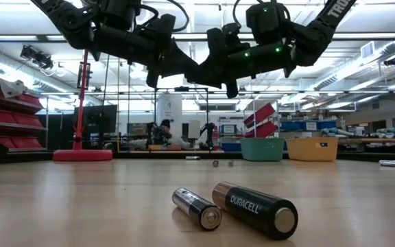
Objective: Sort batteries
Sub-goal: Put the black battery into the green bin
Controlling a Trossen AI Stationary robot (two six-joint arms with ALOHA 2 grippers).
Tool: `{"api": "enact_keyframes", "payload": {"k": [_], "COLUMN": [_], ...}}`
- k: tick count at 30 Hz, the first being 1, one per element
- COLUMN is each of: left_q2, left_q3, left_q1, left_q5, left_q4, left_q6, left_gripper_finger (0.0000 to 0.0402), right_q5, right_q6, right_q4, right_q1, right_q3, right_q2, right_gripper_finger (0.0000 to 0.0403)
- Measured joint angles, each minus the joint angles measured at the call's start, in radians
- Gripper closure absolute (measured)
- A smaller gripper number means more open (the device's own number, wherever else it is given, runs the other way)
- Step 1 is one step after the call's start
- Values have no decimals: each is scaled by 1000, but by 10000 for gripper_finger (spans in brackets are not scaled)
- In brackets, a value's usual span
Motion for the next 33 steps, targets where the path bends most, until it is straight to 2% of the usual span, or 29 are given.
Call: {"api": "enact_keyframes", "payload": {"k": [9,24,30,33], "left_q2": [0,0,0,-13], "left_q3": [0,1,1,1], "left_q1": [8,54,58,61], "left_q5": [-8,21,21,22], "left_q4": [20,35,35,25], "left_q6": [-1,-5,16,21], "left_gripper_finger": [282,180,167,167], "right_q5": [-4,4,5,47], "right_q6": [28,50,54,69], "right_q4": [-22,-60,-85,-122], "right_q1": [-24,-48,-47,-48], "right_q3": [0,-2,-2,-2], "right_q2": [0,0,0,0], "right_gripper_finger": [365,365,365,365]}}
